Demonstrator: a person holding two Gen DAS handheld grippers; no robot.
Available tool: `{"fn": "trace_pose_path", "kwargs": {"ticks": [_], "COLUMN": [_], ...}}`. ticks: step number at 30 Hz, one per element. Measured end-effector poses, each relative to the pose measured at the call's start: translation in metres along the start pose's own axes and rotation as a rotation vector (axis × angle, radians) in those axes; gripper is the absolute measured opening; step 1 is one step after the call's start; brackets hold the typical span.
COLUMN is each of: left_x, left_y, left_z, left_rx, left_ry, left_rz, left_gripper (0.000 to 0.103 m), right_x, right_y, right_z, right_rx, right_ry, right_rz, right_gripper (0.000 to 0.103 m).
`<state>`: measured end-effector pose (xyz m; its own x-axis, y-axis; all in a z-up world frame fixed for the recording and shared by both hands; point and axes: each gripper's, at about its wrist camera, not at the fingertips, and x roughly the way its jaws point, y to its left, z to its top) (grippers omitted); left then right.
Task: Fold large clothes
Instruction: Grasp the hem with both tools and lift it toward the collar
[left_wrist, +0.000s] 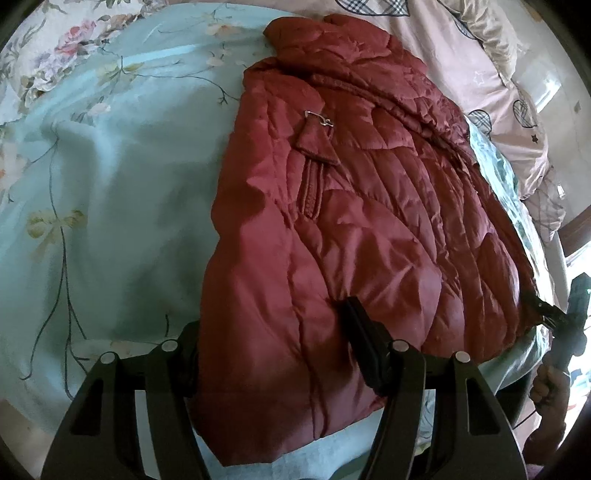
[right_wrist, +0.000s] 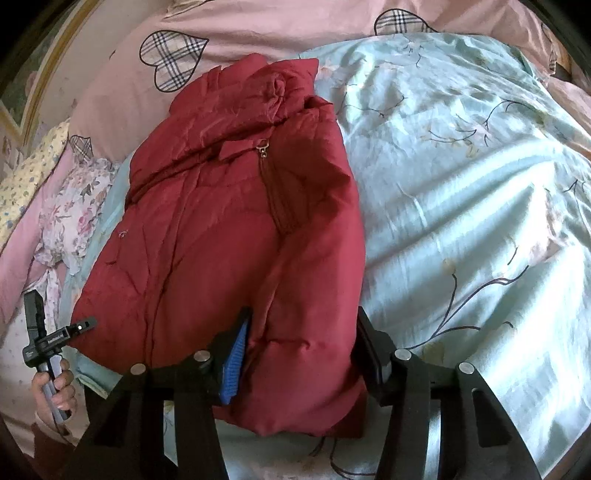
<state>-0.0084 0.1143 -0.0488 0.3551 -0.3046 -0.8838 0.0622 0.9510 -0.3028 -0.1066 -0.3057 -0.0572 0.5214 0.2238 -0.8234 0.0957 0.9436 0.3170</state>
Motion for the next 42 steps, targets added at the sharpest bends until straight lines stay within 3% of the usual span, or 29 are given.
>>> {"fn": "trace_pose_path", "kwargs": {"ticks": [5, 8, 10, 13, 25, 31, 39, 42], "left_x": [0.001, 0.0, -0.002, -0.006, -0.041, -0.075, -0.096, -0.096], "left_y": [0.0, 0.0, -0.003, -0.009, -0.016, -0.02, -0.021, -0.027], "left_z": [-0.002, -0.002, -0.002, -0.001, 0.004, 0.028, 0.07, 0.087], "left_rx": [0.008, 0.015, 0.027, 0.051, 0.083, 0.105, 0.065, 0.06], "left_ry": [-0.009, -0.012, -0.016, -0.028, -0.082, -0.191, -0.328, -0.368], "left_rz": [-0.022, -0.053, -0.069, -0.074, -0.144, -0.165, -0.207, -0.189], "left_gripper": [0.063, 0.046, 0.032, 0.024, 0.017, 0.015, 0.015, 0.015], "right_x": [0.003, 0.0, -0.003, -0.006, -0.039, -0.061, -0.076, -0.075], "right_y": [-0.008, -0.008, -0.007, -0.005, 0.0, 0.008, 0.016, 0.019], "right_z": [-0.003, -0.005, -0.006, -0.006, -0.004, 0.017, 0.057, 0.071], "right_rx": [0.046, 0.049, 0.049, 0.048, 0.027, 0.021, -0.003, -0.011], "right_ry": [0.012, -0.007, -0.017, -0.032, -0.085, -0.172, -0.288, -0.329], "right_rz": [0.035, 0.048, 0.062, 0.084, 0.234, 0.322, 0.353, 0.345], "right_gripper": [0.056, 0.047, 0.036, 0.029, 0.024, 0.023, 0.022, 0.022]}}
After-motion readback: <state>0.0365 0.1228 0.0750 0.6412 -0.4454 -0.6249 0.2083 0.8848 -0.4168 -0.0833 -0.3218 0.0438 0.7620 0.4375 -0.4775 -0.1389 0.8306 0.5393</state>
